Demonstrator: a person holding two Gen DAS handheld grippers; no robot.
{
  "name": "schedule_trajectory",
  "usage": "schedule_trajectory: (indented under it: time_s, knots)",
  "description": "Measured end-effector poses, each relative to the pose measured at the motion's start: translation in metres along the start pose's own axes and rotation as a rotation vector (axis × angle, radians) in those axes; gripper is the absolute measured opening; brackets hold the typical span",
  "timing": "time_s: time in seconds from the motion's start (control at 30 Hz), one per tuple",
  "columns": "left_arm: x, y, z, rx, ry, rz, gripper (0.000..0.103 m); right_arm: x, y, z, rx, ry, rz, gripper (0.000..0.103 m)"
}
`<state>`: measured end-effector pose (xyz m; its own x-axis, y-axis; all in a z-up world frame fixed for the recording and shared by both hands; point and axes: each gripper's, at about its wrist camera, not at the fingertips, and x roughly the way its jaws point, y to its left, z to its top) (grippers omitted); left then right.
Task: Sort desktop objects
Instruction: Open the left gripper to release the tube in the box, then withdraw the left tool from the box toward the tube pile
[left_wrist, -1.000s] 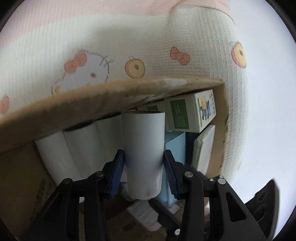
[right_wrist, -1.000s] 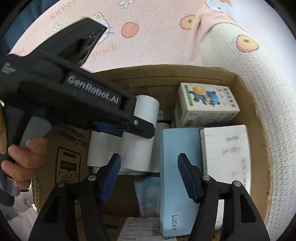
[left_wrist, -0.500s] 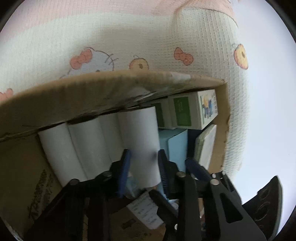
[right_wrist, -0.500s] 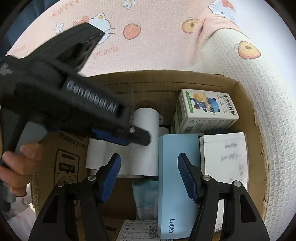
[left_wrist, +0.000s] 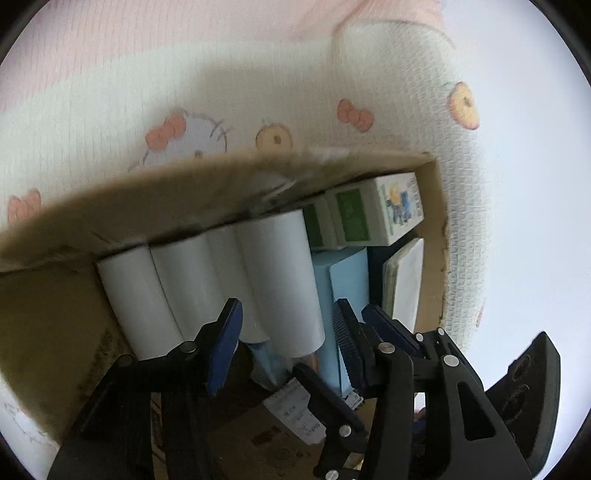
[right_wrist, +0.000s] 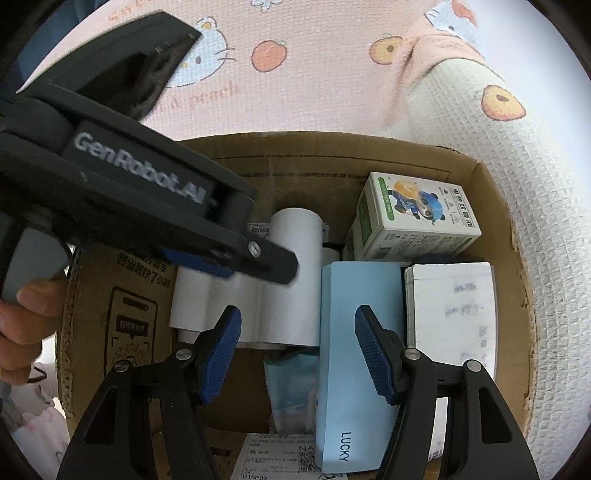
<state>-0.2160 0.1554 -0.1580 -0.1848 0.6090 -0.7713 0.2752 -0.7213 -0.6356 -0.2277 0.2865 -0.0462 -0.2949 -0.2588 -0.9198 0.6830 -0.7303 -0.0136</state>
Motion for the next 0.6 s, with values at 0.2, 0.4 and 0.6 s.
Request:
schedule_trajectory:
  time_s: [0.2,0.4,0.6]
  knots:
    - [-0.027,-0.013,-0.008,0.175,-0.111,0.099,0.022,-0.008,0.005,-0.007,-0.022,0.003,-0.007,0.062]
    - [-0.037,-0.012,-0.016,0.220,-0.118,0.031,0.021,-0.019,0.017,-0.007,-0.071,0.000,-0.028,0.062]
    - [-0.072,-0.015,-0.047,0.427,-0.308,0.074,0.021,-0.023,0.029,-0.006,-0.094,-0.013,-0.062,0.062]
